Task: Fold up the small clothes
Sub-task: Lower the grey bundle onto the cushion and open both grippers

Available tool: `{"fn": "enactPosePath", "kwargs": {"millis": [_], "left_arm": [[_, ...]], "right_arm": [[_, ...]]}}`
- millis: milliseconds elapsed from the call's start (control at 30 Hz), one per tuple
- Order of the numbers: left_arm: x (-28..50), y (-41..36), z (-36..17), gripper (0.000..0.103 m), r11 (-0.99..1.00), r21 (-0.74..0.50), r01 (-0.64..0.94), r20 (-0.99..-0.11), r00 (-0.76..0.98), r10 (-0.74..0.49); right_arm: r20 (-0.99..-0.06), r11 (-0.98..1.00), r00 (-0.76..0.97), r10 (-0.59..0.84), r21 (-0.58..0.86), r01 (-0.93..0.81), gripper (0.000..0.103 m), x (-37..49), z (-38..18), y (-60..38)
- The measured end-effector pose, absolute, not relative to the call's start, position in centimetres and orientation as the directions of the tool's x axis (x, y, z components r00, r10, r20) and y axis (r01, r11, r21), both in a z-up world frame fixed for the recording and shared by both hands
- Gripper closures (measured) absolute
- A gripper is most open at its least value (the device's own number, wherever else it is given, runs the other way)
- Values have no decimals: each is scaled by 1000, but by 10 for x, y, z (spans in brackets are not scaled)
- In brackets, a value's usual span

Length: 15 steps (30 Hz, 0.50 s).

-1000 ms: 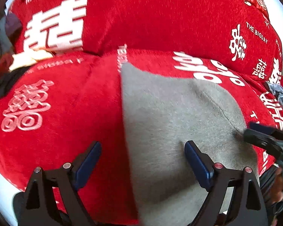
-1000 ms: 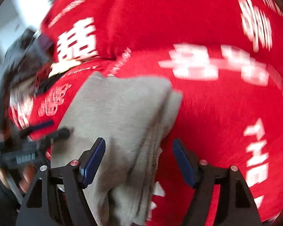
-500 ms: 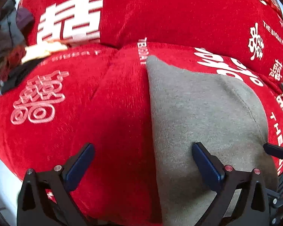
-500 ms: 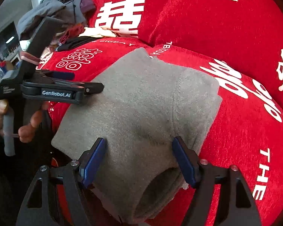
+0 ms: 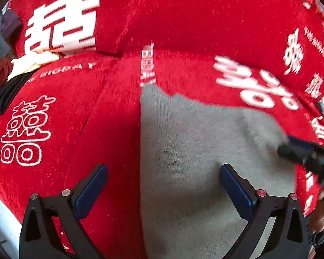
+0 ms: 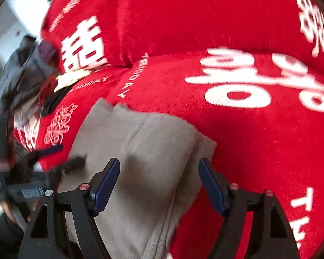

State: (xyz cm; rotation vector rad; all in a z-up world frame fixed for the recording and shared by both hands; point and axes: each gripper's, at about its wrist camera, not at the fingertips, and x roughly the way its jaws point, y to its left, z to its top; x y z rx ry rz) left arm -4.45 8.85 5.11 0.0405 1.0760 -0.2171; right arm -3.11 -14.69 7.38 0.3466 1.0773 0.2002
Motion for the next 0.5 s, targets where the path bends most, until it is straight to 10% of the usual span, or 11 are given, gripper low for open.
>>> {"fn": "enactPosePath", "kwargs": {"millis": [167,500], "left_arm": [[-38,93,35,0,975,-117,190,-888,420,-188],[-15,104,39,0,983,-129,134,-899,403,-173]], "right_arm": [[-817,900,433,382,435,26,83,-9,57,-151],[-837,923,451,309,378,70,90,-8,62,-163]]}}
